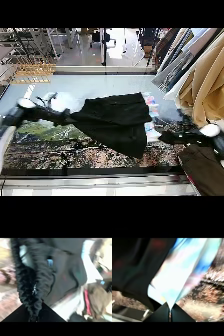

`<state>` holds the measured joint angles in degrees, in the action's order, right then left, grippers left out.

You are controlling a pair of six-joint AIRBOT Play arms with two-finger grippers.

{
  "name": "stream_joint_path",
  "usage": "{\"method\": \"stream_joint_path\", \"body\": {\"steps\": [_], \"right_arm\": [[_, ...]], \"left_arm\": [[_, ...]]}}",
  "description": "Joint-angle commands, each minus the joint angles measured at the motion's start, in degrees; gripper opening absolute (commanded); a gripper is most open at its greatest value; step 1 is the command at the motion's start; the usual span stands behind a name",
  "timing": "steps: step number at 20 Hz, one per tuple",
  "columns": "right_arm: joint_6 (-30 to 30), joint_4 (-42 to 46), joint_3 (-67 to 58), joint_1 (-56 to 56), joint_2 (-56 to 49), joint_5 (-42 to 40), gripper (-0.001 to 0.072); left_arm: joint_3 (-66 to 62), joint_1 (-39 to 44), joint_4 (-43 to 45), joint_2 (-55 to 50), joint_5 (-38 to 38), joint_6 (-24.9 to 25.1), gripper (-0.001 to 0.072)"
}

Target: Fold the clothes and pants, and hang the long-sleeved shirts on hangers.

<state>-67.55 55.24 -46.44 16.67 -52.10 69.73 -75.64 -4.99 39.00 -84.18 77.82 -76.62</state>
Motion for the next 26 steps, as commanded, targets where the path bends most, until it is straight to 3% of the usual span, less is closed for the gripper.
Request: {"method": "stream_joint_path", "body": {"steps": [1,3,5,8,10,12,14,17,20,23,25,26], "right_arm": [[-5.7,2.3,-2.6,-0.2,23.7,0.5,0.0014],[-9.4,3.6,-8.5,-0.2,34.9,-2.4,0.0013],[-10.0,6.0,-17.1,-0.2,41.5,-8.0,0.0013],[-9.9,6.7,-30.8,-0.2,41.2,-18.0,0.0013],[-9.7,6.7,-39.1,-0.2,36.4,-23.8,0.0013],[-9.7,5.9,-44.8,-0.2,29.1,-23.7,0.0013],[-9.7,3.8,-47.0,-0.2,19.8,-20.2,0.0014],[-6.9,-0.5,-46.2,-0.3,3.3,-9.9,0.0014],[-3.8,-3.2,-42.9,-1.4,-14.1,-6.4,0.0014],[-3.3,-0.3,-41.6,-4.8,-30.3,-12.9,0.0014],[-3.8,0.0,-41.9,-6.2,-38.5,-21.6,0.0014],[-4.7,0.0,-42.5,-6.6,-41.2,-24.2,0.0014]], "left_arm": [[-4.2,-5.2,-10.8,12.3,11.0,2.8,0.0015],[-6.4,-9.1,-27.8,19.3,11.7,3.6,0.0016],[-8.5,-13.7,-51.4,25.1,11.3,8.3,0.0015],[-11.3,-19.1,-85.4,30.7,11.0,12.2,0.0016],[-13.0,-20.8,-91.5,31.8,11.0,13.0,0.0015],[-13.3,-20.8,-83.9,31.1,10.7,14.6,0.0016],[-12.8,-20.6,-65.5,28.9,8.7,14.5,0.0015],[-7.6,-15.6,-38.7,24.3,0.6,11.9,0.0014],[0.9,-6.1,-24.2,16.0,-11.1,11.9,0.0014],[4.6,1.7,-19.6,2.6,-30.4,11.9,0.0015],[3.7,4.8,-28.0,-8.2,-43.8,11.9,0.0015],[2.1,5.2,-33.6,-12.7,-45.3,12.0,0.0015]]}}
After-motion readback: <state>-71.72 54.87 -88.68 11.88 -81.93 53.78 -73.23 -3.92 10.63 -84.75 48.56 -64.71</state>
